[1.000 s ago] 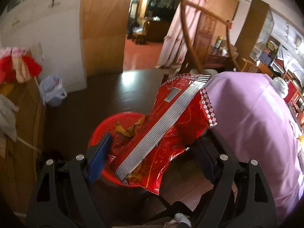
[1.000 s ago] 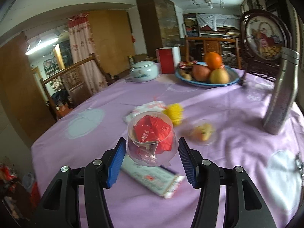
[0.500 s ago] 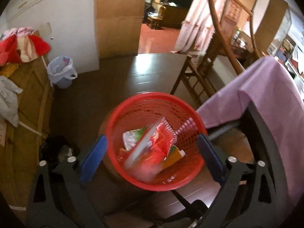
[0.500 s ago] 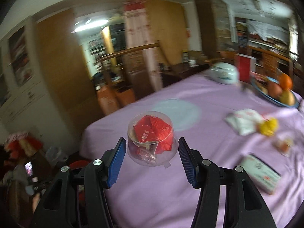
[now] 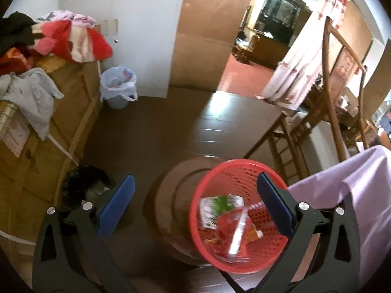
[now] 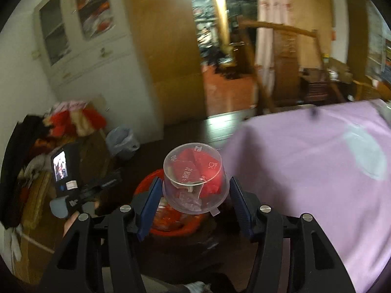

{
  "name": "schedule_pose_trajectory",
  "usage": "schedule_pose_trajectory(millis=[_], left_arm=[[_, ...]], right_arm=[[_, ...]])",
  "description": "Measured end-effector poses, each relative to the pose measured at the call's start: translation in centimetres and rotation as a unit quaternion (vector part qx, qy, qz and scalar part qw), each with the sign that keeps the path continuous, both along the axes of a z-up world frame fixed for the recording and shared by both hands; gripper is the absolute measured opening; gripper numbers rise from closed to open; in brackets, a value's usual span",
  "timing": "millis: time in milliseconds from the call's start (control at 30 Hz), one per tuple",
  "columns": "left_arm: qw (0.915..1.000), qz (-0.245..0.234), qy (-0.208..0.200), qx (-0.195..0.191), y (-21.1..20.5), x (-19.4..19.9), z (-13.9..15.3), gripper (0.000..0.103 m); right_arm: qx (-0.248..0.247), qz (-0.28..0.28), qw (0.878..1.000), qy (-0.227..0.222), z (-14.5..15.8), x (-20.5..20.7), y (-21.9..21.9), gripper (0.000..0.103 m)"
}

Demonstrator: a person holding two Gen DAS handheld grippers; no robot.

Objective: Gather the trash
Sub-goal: 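Open both tools over the basket to drop the chip bag and cup, then return both tools to the table toward the white medicine box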

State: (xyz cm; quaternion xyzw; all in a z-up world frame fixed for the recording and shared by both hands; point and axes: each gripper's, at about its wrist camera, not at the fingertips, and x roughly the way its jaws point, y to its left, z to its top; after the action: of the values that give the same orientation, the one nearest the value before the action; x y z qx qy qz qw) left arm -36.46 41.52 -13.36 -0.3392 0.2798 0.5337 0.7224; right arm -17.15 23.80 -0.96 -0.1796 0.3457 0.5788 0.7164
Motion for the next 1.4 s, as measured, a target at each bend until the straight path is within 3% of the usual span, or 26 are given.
schedule_pose_trajectory(millis=[67,133,367,467,1067,1400], left_arm=[[1.0,0.007,0.004,0.001,0.5,-0.4,-0.2,0.096],[0.9999,0.013,0.006,-0.001,0.9,-0.8,-0.3,0.096],[0.9998,0.013,0.015,0.005,1.1,-0.8,-0.2,0.096],[0.9999,0.001,0.012,-0.004,0.7,-0.2,-0.5,0.096],[0.9953,-0.08,0.034,0.043,-4.7,3.9,4.3,0.096],[0.9848,-0.158,0.031,0.065,-9.3,8.4,7.4,0.096]], right_arm=[[-0.005,0.024,1.0,0.007,-0.4,-0.7,2.4,0.058],[-0.01,0.031,0.999,0.005,-0.7,-1.2,4.4,0.08],[-0.007,0.017,0.999,-0.042,-0.7,-1.1,3.5,0.081],[-0.007,0.002,0.999,-0.031,-0.9,0.2,2.7,0.081],[0.047,-0.11,0.991,-0.062,2.8,8.0,-10.8,0.083],[0.056,-0.199,0.975,-0.083,3.7,13.0,-20.8,0.085]])
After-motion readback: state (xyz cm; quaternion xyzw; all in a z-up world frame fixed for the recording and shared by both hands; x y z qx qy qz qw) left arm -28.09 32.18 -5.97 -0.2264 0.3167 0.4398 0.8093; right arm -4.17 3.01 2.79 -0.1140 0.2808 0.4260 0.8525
